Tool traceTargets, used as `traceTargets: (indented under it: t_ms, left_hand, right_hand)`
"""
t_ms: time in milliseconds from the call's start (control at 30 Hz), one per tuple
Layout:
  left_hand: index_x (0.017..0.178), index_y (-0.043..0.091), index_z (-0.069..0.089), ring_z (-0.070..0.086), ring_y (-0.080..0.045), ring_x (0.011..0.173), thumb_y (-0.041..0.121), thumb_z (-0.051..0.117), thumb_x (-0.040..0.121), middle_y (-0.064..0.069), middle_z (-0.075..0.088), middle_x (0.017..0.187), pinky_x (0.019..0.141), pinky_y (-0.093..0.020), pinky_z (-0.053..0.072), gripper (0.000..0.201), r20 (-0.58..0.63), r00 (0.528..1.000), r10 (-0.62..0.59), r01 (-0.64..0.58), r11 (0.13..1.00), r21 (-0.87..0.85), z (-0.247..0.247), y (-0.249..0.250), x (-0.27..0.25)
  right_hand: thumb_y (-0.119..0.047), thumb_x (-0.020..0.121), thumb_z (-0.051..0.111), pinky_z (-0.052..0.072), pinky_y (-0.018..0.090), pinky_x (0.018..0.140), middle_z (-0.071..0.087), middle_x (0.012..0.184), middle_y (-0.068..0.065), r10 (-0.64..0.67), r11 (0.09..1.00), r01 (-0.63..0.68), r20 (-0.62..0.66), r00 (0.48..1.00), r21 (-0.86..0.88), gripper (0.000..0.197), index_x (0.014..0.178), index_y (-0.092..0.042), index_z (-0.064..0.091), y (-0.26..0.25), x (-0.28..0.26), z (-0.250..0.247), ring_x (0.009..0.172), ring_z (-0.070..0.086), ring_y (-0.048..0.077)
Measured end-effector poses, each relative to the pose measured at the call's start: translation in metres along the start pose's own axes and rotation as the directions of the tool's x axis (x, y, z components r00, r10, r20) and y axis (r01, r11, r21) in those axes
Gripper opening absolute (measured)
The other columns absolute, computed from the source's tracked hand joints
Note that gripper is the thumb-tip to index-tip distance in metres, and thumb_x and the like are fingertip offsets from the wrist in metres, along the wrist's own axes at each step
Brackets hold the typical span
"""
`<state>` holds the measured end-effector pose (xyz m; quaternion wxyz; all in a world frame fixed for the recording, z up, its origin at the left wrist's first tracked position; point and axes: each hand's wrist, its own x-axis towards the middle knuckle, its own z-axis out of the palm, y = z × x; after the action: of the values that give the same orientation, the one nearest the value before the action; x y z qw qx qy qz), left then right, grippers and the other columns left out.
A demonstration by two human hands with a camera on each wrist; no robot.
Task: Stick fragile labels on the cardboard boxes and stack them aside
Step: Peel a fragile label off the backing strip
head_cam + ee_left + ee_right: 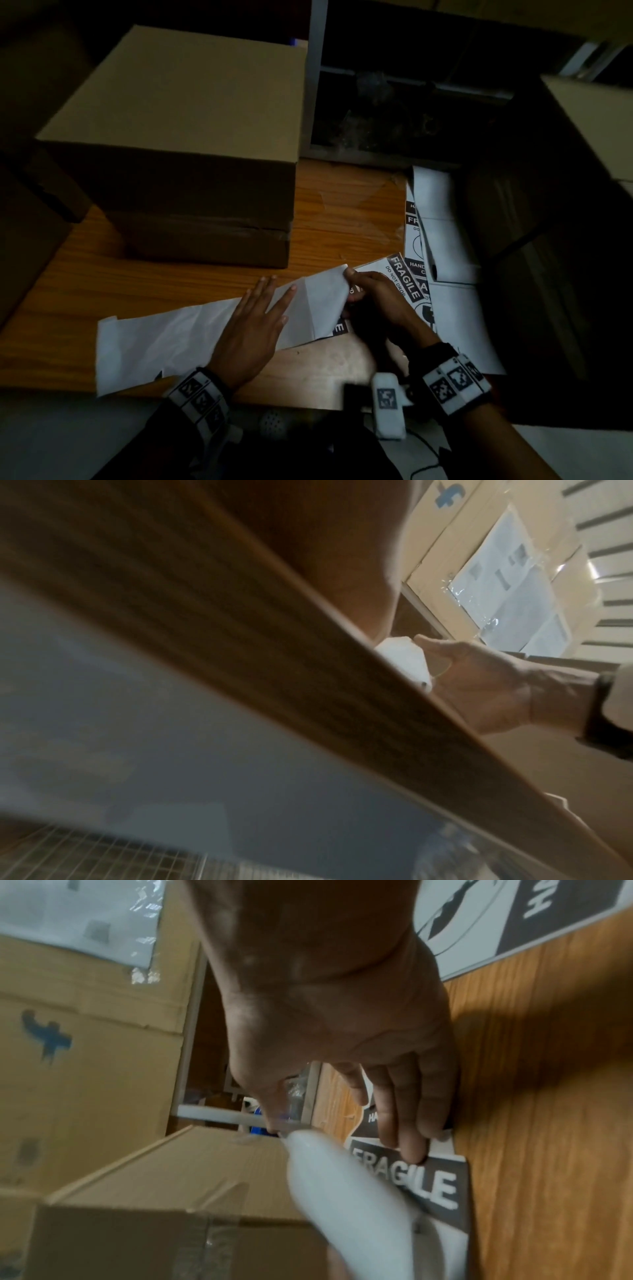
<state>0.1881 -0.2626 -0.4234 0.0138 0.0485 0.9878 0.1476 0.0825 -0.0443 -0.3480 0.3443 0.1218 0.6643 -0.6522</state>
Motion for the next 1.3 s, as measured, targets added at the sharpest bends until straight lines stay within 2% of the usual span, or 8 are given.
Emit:
traceTargets:
  t_ms: [133,267,400,567,733,867,1133,1300]
  left_hand:
    - [0.154,0.027,0.023,0.015,-0.023,0.149,0.038,0.022,0.099,-0.008,0.020,0.161,0.119,-0.041,0.011,0.055,-0.002,1.000,-0.031,0.031,1.000,0.001,-0.006,-0.002,-0.003]
    - [0.153,0.023,0.025,0.020,-0.024,0.147,0.038,0.019,0.099,-0.009,0.026,0.159,0.118,-0.043,0.012,0.057,0.044,0.998,-0.039,0.036,0.997,0.068,-0.012,-0.002,-0.005]
    - [0.140,0.020,0.050,0.040,-0.027,0.139,0.045,0.032,0.092,-0.011,0.051,0.144,0.115,-0.059,0.011,0.058,0.066,0.997,-0.034,0.017,0.971,0.239,-0.032,0.001,-0.009]
    - [0.133,0.017,0.056,0.044,-0.031,0.134,0.052,0.036,0.091,-0.011,0.057,0.135,0.111,-0.057,0.019,0.058,-0.106,0.988,-0.115,0.130,0.980,0.152,-0.062,0.012,-0.009]
    - [0.095,0.014,0.069,0.056,-0.026,0.093,0.027,0.046,0.092,-0.004,0.063,0.097,0.074,-0.040,0.049,0.026,-0.324,0.937,-0.131,0.126,0.991,-0.037,-0.082,0.042,-0.005]
    - [0.102,0.009,0.070,0.057,-0.025,0.095,0.000,0.060,0.088,-0.007,0.064,0.099,0.078,-0.035,0.048,0.019,-0.264,0.942,-0.205,0.149,0.965,-0.217,-0.071,0.050,0.009]
    - [0.133,0.006,0.048,0.041,-0.029,0.114,-0.003,0.049,0.085,-0.011,0.046,0.126,0.095,-0.036,0.039,0.049,-0.047,0.974,-0.224,0.219,0.972,-0.086,-0.029,0.044,0.013]
    - [0.120,0.005,0.058,0.047,-0.027,0.091,0.003,0.060,0.071,-0.010,0.054,0.107,0.076,-0.038,0.048,0.048,-0.113,0.974,-0.194,0.196,0.981,0.001,-0.016,0.040,0.008]
  right_hand:
    - [-0.049,0.095,0.051,0.044,0.032,0.063,0.062,0.088,0.017,0.094,0.979,-0.068,-0.130,0.987,0.191,0.041,0.107,-0.009,0.056,-0.011,0.000,-0.014,0.067,0.058,0.028]
    - [-0.013,0.096,0.054,0.043,0.029,0.060,0.064,0.079,0.013,-0.170,0.983,0.150,-0.215,0.962,-0.107,0.013,0.086,-0.009,0.062,-0.008,0.005,-0.016,0.065,0.057,0.024]
    - [-0.022,0.095,0.059,0.043,0.028,0.072,0.068,0.087,-0.001,-0.358,0.594,0.244,0.019,0.934,-0.766,0.014,0.094,-0.012,0.069,0.009,0.011,-0.011,0.082,0.061,0.017]
    - [-0.040,0.087,0.065,0.053,0.036,0.078,0.067,0.094,0.010,-0.393,0.433,0.222,0.039,0.919,-0.873,0.029,0.097,-0.013,0.070,0.017,0.015,-0.004,0.085,0.063,0.024]
    - [-0.046,0.086,0.065,0.048,0.037,0.091,0.057,0.112,0.011,-0.347,0.421,0.147,-0.009,0.938,-0.895,0.040,0.115,-0.017,0.065,0.018,0.015,0.002,0.104,0.057,0.027]
    - [-0.039,0.089,0.065,0.049,0.039,0.093,0.057,0.115,0.014,-0.368,0.408,0.155,-0.007,0.930,-0.900,0.036,0.115,-0.014,0.064,0.018,0.015,0.004,0.106,0.058,0.029]
    - [-0.021,0.098,0.051,0.045,0.033,0.069,0.069,0.085,0.006,-0.438,0.472,0.250,0.022,0.899,-0.846,0.025,0.089,-0.006,0.068,0.007,0.011,0.028,0.080,0.062,0.022]
    - [-0.018,0.094,0.050,0.034,0.032,0.060,0.065,0.076,0.009,-0.382,0.514,0.243,0.034,0.924,-0.823,0.027,0.075,-0.005,0.063,0.008,0.012,0.058,0.073,0.057,0.025]
